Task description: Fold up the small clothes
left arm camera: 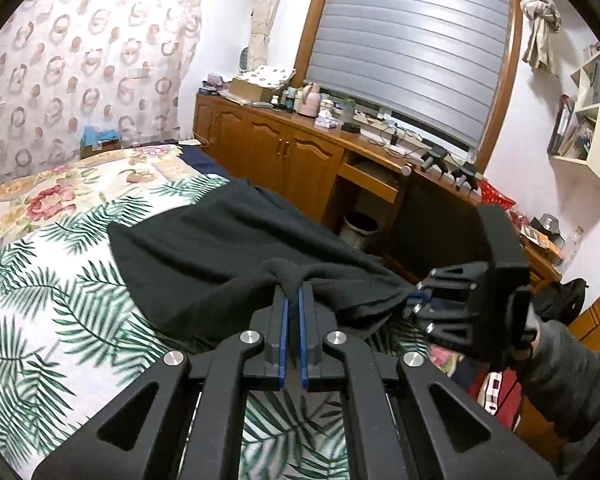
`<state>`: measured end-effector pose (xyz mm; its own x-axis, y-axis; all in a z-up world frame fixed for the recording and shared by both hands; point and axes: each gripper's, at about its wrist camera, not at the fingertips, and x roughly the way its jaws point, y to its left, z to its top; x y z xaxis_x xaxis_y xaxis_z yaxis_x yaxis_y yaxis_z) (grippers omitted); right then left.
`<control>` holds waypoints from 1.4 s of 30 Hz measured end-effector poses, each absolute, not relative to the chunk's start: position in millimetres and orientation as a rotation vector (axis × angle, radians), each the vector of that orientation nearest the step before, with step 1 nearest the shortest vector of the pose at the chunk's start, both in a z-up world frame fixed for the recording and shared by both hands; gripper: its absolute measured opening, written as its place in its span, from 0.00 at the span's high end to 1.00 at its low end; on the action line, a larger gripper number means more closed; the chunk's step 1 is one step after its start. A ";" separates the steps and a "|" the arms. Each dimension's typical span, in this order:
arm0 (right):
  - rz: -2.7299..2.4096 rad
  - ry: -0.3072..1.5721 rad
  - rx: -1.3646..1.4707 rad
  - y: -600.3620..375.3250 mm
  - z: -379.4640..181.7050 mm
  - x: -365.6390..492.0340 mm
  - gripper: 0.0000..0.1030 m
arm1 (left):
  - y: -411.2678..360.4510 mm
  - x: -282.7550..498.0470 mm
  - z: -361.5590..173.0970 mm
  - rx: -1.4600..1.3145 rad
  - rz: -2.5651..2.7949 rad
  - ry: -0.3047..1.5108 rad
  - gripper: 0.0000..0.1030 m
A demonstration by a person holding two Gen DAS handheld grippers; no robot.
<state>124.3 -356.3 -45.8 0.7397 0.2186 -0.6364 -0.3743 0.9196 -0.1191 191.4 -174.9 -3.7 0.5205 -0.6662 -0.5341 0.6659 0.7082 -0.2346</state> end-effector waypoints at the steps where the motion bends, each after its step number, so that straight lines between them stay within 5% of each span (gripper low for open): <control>1: 0.327 0.643 -0.260 -354.7 -38.5 128.3 0.93 | -172.2 195.8 -2.5 -0.004 -0.790 0.640 0.95; 11: 0.356 0.489 -0.391 -314.3 21.3 206.7 0.94 | -147.1 261.1 3.4 -0.053 -0.668 0.643 0.95; 21: 0.436 0.545 -0.428 -287.9 8.5 312.7 0.94 | -129.2 325.8 -20.2 -0.084 -0.560 0.718 0.92; 24: 0.446 0.569 -0.424 -294.9 7.2 331.9 0.94 | -126.5 335.9 -20.7 -0.074 -0.539 0.712 0.86; 31: 0.469 0.644 -0.373 -305.7 11.3 372.7 0.93 | -122.4 351.5 -22.1 -0.057 -0.523 0.691 0.45; 32: 0.477 0.656 -0.354 -307.0 14.8 375.9 0.90 | -126.6 353.0 -27.3 -0.041 -0.538 0.709 0.38; 37: 0.468 0.706 -0.201 -326.4 30.5 401.4 0.48 | -143.3 359.6 -51.1 0.011 -0.537 0.789 0.37; 42: 0.379 0.692 -0.182 -341.8 46.8 409.7 0.45 | -150.3 370.5 -67.2 0.048 -0.497 0.845 0.37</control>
